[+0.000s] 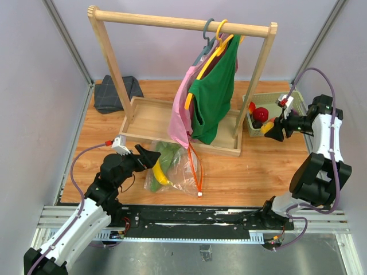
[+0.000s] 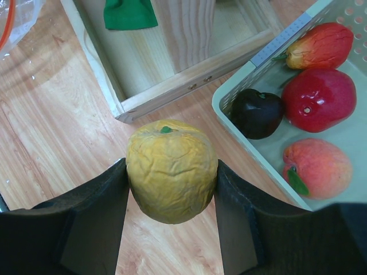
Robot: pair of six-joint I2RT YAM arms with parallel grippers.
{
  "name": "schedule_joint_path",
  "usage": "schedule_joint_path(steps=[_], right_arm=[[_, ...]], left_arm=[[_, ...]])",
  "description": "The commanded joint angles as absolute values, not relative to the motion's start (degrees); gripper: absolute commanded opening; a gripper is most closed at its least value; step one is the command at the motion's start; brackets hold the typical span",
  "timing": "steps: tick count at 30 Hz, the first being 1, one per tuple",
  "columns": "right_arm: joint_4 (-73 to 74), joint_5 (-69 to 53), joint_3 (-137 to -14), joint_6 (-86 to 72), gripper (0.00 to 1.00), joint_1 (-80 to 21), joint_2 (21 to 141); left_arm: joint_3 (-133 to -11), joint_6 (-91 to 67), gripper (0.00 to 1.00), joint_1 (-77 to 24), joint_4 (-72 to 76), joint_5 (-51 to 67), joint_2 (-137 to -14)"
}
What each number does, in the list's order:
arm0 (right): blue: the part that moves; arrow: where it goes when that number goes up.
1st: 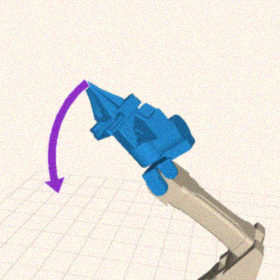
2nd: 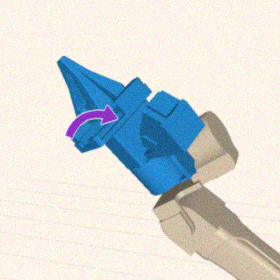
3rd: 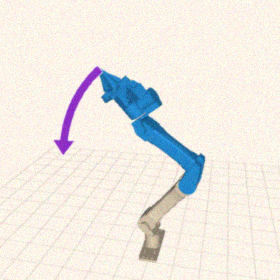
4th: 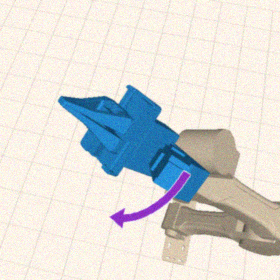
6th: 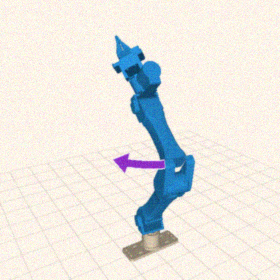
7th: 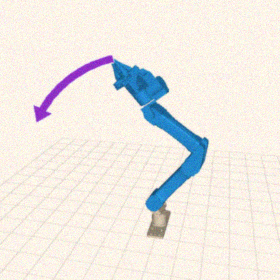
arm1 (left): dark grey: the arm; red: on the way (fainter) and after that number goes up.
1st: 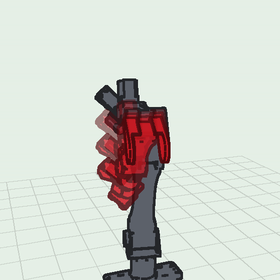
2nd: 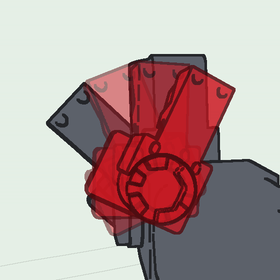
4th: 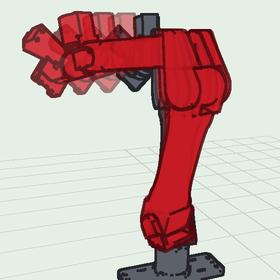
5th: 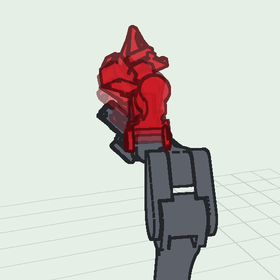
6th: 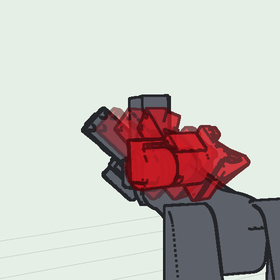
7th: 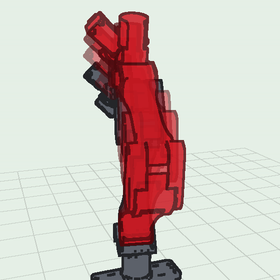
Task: Open the zip-top bag and remove the fake food
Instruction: Place the fake fruit in the bin.
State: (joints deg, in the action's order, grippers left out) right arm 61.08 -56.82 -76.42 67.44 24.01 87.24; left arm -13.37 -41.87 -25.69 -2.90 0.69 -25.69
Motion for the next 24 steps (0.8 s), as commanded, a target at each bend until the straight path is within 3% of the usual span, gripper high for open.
schedule_joint_path(steps=[1, 24], right_arm=[[59.87, -57.34, -78.37, 64.58, 0.33, 24.87, 88.18], [47.04, -56.09, -80.24, 49.75, 0.35, 24.87, 91.45]], left_arm=[[-12.68, -41.19, 0.99, -25.80, -2.46, -0.26, -25.18], [-12.39, -41.21, 0.99, -25.80, -2.20, -0.60, -25.18]])
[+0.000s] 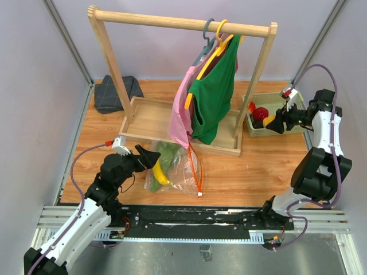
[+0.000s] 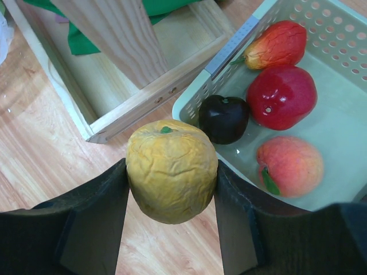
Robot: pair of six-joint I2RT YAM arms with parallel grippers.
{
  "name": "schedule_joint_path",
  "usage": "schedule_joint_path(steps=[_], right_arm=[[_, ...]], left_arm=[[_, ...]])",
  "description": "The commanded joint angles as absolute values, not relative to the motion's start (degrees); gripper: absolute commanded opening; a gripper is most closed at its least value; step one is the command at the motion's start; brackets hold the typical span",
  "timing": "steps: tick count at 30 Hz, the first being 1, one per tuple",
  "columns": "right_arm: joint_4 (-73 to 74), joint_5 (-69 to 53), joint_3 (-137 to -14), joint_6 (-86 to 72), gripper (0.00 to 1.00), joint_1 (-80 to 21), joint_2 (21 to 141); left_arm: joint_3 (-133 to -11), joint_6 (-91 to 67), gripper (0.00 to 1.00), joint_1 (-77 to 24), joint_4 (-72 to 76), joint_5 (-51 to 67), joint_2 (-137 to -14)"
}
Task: Open the zip-top bag and remove the fake food
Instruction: Place the fake fruit in the bin.
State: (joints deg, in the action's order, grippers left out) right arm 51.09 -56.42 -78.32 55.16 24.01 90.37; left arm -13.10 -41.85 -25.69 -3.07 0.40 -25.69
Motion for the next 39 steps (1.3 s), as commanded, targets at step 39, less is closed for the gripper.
schedule_joint_path(steps=[39], right_arm=[[16.97, -30.31, -82.82, 17.76, 0.49, 19.62, 103.25]], left_arm=[[-11.84, -41.48, 0.99, -25.75, -1.92, -0.67, -24.83]])
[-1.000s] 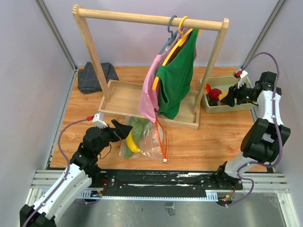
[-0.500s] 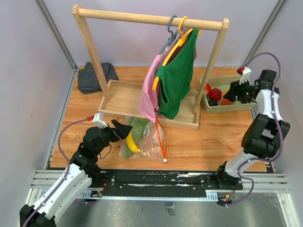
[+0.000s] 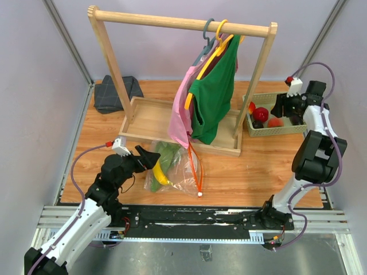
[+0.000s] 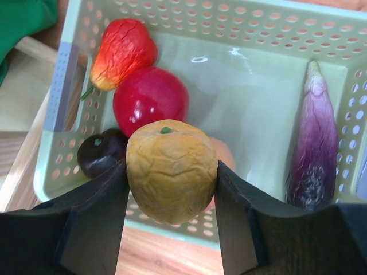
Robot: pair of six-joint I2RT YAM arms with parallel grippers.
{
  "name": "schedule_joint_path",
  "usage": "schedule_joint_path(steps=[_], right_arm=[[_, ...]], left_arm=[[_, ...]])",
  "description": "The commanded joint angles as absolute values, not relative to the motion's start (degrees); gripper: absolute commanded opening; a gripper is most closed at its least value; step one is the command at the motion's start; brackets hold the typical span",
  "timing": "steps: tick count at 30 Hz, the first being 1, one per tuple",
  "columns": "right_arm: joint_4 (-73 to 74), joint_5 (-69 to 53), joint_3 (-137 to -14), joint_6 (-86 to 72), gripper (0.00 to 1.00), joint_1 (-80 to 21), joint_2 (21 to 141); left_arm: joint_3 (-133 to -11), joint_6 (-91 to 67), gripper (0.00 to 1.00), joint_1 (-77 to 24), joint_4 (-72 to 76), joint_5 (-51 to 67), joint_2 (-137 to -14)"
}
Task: Open the zip-top bag and remove the fake food
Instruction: Place the fake fruit in the bin.
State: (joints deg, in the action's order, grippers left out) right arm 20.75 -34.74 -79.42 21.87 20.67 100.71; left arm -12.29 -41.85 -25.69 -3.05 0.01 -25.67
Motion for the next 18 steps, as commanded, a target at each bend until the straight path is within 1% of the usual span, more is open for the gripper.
schedule_joint_path(steps=[1, 3, 5, 8, 12, 15, 18], right_arm=[[16.72, -29.80, -83.63, 17.16, 0.51, 19.60, 104.29], [16.66, -28.59, -85.52, 16.03, 0.54, 19.60, 105.92], [16.68, -27.23, -87.17, 15.22, 0.59, 19.60, 107.17], [16.51, -26.20, -88.42, 15.43, 0.72, 19.60, 107.60], [15.20, -25.72, -87.22, 17.28, 0.87, 19.59, 105.91], [14.91, -25.92, -85.63, 18.77, 0.93, 19.68, 103.59], [14.48, -28.68, -82.95, 19.78, 0.96, 20.47, 99.97]], left_arm=[[-11.94, -41.48, 0.99, -25.75, -1.99, -0.70, -24.77], [-11.95, -41.47, 0.99, -25.76, -2.26, -0.79, -24.49], [-11.95, -41.41, 0.99, -25.77, -2.50, -0.83, -24.23], [-12.02, -41.43, 0.99, -25.78, -2.92, -1.01, -23.73], [-11.94, -41.49, 0.99, -25.75, -3.24, -1.16, -23.40], [-11.85, -41.46, 0.99, -25.77, -3.15, -1.19, -23.43], [-11.82, -41.51, 0.99, -25.80, -3.01, -1.13, -23.38]])
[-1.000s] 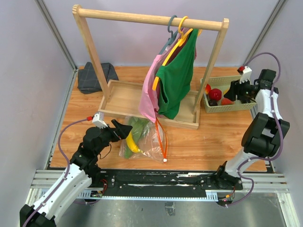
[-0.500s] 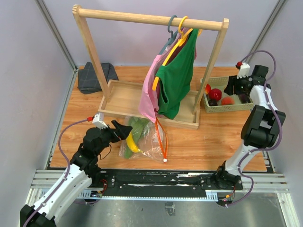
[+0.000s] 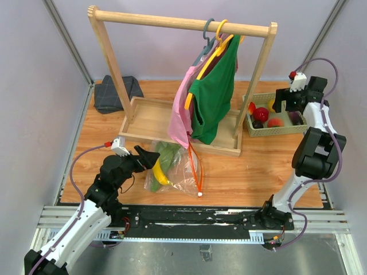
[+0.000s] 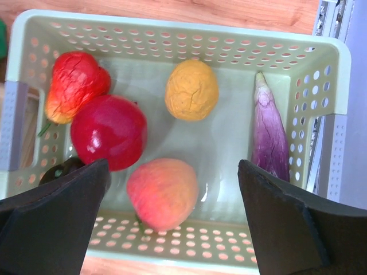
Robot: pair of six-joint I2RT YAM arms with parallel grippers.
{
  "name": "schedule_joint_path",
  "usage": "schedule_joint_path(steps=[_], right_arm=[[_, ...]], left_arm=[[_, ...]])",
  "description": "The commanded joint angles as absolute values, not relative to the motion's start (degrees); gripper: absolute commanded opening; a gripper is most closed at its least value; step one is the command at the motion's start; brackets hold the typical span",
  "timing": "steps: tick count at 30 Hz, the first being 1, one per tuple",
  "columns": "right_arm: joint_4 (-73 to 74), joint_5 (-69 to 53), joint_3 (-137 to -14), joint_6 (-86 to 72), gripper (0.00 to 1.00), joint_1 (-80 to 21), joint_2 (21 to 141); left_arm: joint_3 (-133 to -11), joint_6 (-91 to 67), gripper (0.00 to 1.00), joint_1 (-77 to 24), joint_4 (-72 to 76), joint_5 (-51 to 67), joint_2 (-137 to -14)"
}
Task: Open the zip-top bag and remove the fake food
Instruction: Place the fake fruit in the bin, then pick up the fake fruit from the zipper food storage bag.
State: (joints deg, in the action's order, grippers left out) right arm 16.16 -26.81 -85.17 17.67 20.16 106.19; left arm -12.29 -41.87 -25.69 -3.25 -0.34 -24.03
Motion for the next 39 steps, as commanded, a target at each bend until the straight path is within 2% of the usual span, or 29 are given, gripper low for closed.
schedule_joint_path(steps=[1, 6, 11, 16, 21, 28, 39], right_arm=[[13.89, -29.24, -81.86, 19.92, 0.96, 20.83, 98.62], [11.39, -30.05, -76.03, 21.66, 0.99, 22.29, 90.94], [10.20, -30.11, -71.92, 22.58, 0.98, 23.40, 84.40], [12.51, -33.39, -72.39, 19.99, 0.98, 23.56, 83.43], [19.63, -44.43, -75.31, 20.48, 0.99, 25.00, 85.14], [14.93, -48.20, -66.81, 19.94, 0.99, 24.96, 79.88], [26.46, -61.59, -61.22, 37.85, 0.99, 24.88, 75.65]], left_arm=[[-11.86, -41.56, 0.99, -25.76, -2.98, -1.14, -23.38], [-11.73, -41.73, 0.99, -25.75, -2.45, -0.96, -23.38], [-11.55, -42.09, 0.99, -25.80, -1.51, -0.53, -23.64], [-11.69, -41.98, 0.99, -25.77, -1.35, -0.37, -23.74], [-11.69, -42.26, 0.99, -25.75, -1.33, -0.10, -23.47], [-11.31, -42.18, 0.99, -25.75, -1.82, -0.36, -22.39], [-11.07, -42.61, 0.99, -25.75, 0.94, 0.49, -24.74]])
